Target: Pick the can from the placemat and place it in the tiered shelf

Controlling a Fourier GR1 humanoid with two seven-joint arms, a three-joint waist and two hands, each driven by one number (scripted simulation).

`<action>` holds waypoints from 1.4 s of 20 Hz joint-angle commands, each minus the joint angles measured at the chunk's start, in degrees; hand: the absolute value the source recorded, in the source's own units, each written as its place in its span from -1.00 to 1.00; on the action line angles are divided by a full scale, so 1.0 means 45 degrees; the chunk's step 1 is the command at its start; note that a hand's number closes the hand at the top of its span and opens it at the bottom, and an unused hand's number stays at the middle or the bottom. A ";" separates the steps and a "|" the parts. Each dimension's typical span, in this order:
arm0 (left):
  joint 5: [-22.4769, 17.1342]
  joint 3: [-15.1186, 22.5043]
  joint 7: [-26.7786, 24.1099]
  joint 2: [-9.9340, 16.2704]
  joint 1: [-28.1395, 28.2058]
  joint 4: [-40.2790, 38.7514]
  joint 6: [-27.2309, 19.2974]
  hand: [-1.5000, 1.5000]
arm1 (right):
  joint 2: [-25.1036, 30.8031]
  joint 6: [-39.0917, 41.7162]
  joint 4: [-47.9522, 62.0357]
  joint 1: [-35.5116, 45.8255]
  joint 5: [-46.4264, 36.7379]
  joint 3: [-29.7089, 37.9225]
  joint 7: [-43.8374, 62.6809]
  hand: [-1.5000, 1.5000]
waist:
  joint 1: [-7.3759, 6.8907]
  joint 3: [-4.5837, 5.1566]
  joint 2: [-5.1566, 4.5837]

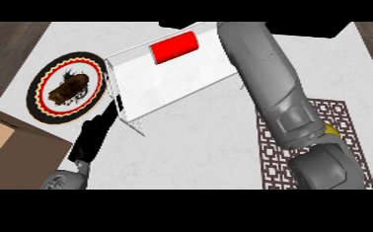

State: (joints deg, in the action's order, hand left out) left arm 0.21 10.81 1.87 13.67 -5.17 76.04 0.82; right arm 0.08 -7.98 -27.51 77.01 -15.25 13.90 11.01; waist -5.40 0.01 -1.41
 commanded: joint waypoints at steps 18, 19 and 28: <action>-0.0131 -0.0789 -0.0226 0.0071 0.0928 0.0164 -0.0063 0.00 | 0.3817 -0.2236 -0.2383 -0.3354 0.1666 0.2099 -0.1499 -1.00 | 0.1337 -0.0004 0.0367; -0.0094 -0.0653 0.0248 0.0085 0.1498 0.1002 -0.0291 0.00 | 0.5016 -0.1332 -0.2344 -0.3061 0.1898 0.2408 -0.1136 -1.00 | 0.1287 -0.0012 0.0383; -0.0190 -0.1194 -0.0020 0.0284 0.0708 -0.0110 0.0563 0.00 | 0.6710 0.1613 -0.3559 -0.5254 0.2846 0.2416 -0.2075 -1.00 | 0.1247 0.0000 0.0318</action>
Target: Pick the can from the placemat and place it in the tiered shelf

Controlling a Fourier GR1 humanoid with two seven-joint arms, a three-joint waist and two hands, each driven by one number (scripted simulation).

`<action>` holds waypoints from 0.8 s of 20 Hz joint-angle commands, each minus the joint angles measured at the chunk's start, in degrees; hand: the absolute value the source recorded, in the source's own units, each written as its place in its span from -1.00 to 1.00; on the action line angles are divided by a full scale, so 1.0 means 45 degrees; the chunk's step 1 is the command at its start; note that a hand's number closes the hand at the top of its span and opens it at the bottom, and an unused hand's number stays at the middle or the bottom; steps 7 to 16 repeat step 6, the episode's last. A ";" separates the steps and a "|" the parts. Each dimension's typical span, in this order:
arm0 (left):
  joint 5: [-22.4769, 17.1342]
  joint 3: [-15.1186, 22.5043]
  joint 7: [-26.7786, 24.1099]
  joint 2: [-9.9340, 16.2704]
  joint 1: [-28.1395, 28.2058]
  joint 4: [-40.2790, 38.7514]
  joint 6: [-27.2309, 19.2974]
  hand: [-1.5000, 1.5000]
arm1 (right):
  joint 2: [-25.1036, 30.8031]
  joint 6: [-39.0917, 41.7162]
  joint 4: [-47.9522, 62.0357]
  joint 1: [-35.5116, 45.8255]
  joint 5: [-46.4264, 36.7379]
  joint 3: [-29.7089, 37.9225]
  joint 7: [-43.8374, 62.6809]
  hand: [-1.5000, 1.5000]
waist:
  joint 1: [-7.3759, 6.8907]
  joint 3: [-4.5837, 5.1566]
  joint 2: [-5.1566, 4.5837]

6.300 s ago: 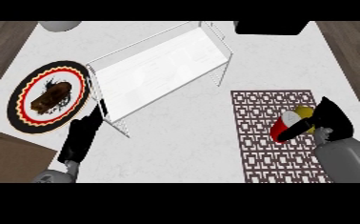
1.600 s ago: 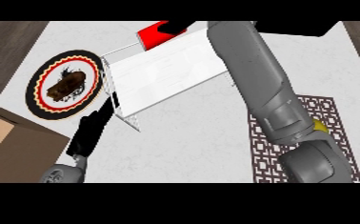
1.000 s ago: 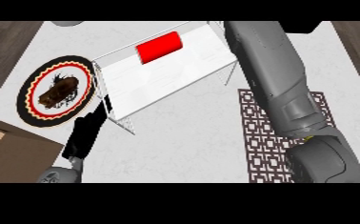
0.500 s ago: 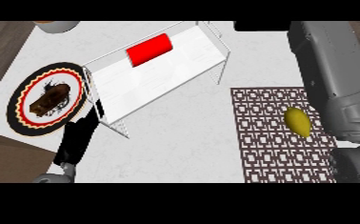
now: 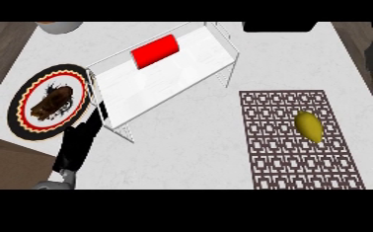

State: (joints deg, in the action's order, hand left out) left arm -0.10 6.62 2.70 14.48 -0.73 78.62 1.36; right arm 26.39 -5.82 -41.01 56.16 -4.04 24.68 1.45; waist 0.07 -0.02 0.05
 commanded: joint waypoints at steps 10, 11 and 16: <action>0.0193 -0.0251 0.0116 -0.0202 -0.0324 -0.0189 0.0268 0.00 | 0.1709 0.2404 0.0016 -0.1394 0.0642 -0.0031 -0.0450 -1.00 | -0.0112 0.0002 -0.0035; 0.0193 -0.0251 0.0116 -0.0202 -0.0324 -0.0189 0.0268 0.00 | 0.1709 0.2404 0.0016 -0.1394 0.0642 -0.0031 -0.0450 -1.00 | -0.0112 0.0002 -0.0035; 0.0193 -0.0251 0.0116 -0.0202 -0.0324 -0.0189 0.0268 0.00 | 0.1709 0.2404 0.0016 -0.1394 0.0642 -0.0031 -0.0450 -1.00 | -0.0112 0.0002 -0.0035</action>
